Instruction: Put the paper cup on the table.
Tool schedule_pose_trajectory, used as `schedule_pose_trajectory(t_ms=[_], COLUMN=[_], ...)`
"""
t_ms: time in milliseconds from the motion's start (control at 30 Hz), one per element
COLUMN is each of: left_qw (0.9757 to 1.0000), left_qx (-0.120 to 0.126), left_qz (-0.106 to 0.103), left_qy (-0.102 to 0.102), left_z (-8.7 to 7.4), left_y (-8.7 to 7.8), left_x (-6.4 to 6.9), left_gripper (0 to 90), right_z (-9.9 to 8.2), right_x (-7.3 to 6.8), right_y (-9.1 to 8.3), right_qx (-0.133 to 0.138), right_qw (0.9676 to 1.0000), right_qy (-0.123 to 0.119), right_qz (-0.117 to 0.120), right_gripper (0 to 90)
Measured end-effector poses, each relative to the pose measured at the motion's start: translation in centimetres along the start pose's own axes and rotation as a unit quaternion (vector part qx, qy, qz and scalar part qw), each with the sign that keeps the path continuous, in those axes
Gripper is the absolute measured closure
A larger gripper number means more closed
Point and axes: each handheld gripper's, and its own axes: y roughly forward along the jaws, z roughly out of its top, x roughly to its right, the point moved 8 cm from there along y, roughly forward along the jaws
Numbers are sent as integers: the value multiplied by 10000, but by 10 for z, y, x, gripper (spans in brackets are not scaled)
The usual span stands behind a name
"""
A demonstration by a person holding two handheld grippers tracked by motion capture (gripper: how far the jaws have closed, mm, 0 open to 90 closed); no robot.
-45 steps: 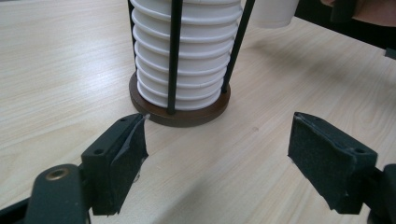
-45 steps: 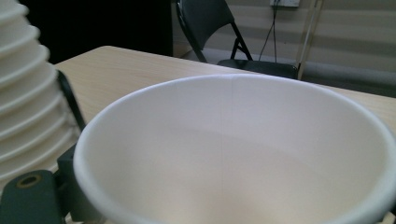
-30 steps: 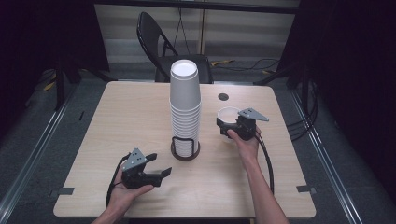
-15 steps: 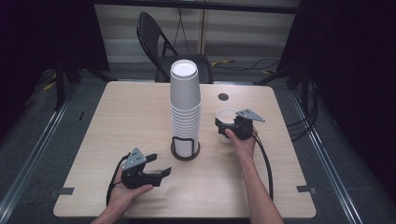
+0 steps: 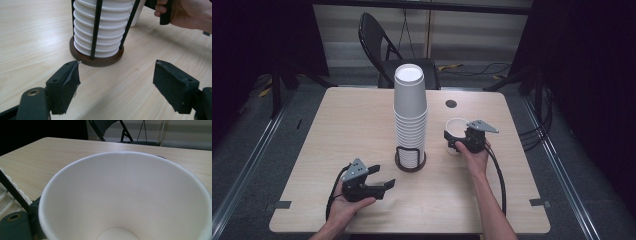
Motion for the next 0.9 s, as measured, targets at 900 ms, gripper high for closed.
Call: schedule_pose_trajectory(t_ms=[900], left_qw=[9999], left_qx=[-49], left_qz=[-26], left_qy=[-131], left_z=[-2], left_y=[1], left_x=[-2], left_gripper=[203], right_z=[-25], right_x=[2], right_y=[-4], right_qx=[-624], right_qw=[9980], right_qy=[88], right_qz=[68], right_gripper=[113])
